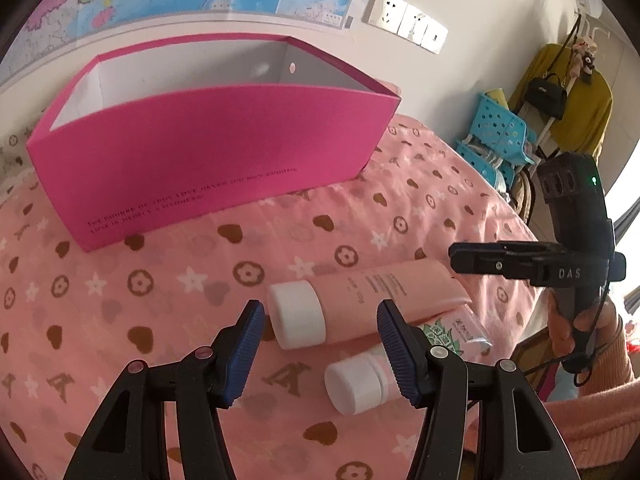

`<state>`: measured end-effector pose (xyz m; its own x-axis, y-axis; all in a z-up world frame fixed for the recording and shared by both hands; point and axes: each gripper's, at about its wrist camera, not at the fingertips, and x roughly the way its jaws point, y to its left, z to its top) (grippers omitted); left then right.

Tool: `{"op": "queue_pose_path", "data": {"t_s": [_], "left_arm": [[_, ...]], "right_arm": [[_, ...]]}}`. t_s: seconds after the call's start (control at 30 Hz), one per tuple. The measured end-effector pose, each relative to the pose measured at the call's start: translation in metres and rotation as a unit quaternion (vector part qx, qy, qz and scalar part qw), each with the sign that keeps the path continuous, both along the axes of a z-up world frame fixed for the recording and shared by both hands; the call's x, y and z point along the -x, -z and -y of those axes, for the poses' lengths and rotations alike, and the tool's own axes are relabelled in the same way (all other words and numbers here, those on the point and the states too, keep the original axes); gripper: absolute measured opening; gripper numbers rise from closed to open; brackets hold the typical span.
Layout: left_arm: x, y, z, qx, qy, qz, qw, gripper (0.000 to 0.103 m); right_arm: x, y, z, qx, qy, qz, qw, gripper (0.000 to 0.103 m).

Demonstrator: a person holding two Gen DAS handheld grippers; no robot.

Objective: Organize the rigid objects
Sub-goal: 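Move the left gripper to the pink tube with white cap, then grasp the pink tube with the left gripper and lift it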

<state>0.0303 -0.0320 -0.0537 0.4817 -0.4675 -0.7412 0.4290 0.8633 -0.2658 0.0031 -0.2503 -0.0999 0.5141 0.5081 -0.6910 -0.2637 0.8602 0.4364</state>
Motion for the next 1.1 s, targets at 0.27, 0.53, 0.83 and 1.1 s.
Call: {"op": "queue_pose_path", "data": {"t_s": [0.27, 0.53, 0.83, 1.1], "left_arm": [[0.004, 0.002, 0.006, -0.005, 0.007, -0.004, 1.0, 0.058], [0.003, 0.001, 0.006, -0.007, 0.001, -0.006, 1.0, 0.058], [0.002, -0.001, 0.003, -0.006, -0.011, -0.002, 0.9999, 0.058], [0.001, -0.009, 0.0, -0.003, -0.022, 0.01, 0.9997, 0.058]], "right_arm": [[0.012, 0.011, -0.002, 0.0, -0.006, -0.017, 1.0, 0.047], [0.013, 0.01, -0.007, 0.005, -0.005, -0.011, 1.0, 0.048], [0.009, 0.0, -0.017, 0.028, -0.004, 0.013, 1.0, 0.05], [0.005, -0.009, -0.021, 0.033, -0.007, 0.03, 0.999, 0.05]]}}
